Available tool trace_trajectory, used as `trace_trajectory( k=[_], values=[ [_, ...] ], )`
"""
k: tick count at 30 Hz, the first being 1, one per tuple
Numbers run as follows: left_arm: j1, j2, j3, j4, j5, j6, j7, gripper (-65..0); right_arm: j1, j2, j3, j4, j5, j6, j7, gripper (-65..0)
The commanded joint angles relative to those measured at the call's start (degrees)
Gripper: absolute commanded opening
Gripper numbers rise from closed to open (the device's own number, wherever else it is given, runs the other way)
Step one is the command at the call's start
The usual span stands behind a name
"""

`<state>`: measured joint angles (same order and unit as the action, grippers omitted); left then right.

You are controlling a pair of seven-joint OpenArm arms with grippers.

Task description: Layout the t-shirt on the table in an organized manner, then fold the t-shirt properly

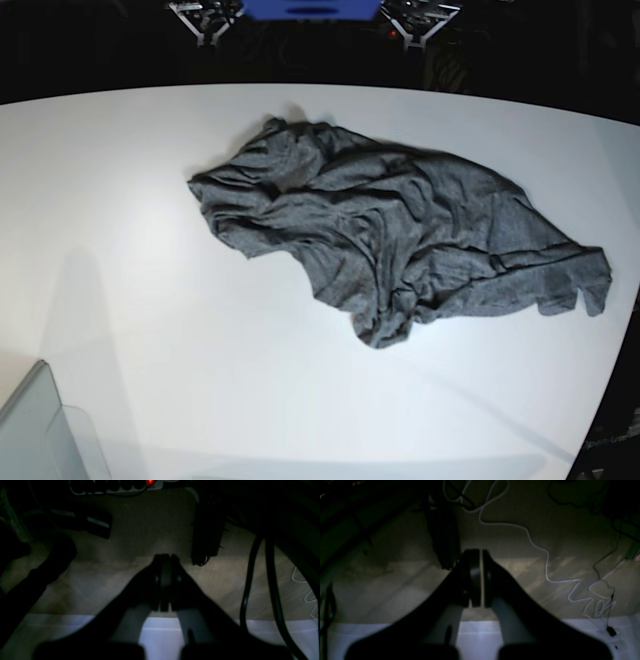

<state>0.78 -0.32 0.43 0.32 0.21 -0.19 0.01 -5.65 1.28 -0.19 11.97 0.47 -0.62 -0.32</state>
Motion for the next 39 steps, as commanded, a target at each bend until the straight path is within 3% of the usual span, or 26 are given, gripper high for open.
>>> trace_trajectory(
  k=[1,36,39],
  values=[
    [0.1,-0.1,0.0,0.0,0.2,0.4,-0.1,-65.0,-0.1,0.3,-0.2,0.1,0.1,0.8,0.1,-65.0],
    [0.6,-0.9,-0.4,0.2,-0.3,0.4,-0.1,-65.0,0.0,1.8,-0.2,0.1,0.0,0.9,0.2,-65.0],
    [4.3,-1.6,-0.4,5.4,-0.3,0.3,-0.1,-65.0,-0.7,2.6,-0.2,0.1,0.0,0.9,0.3,-65.0]
  ],
)
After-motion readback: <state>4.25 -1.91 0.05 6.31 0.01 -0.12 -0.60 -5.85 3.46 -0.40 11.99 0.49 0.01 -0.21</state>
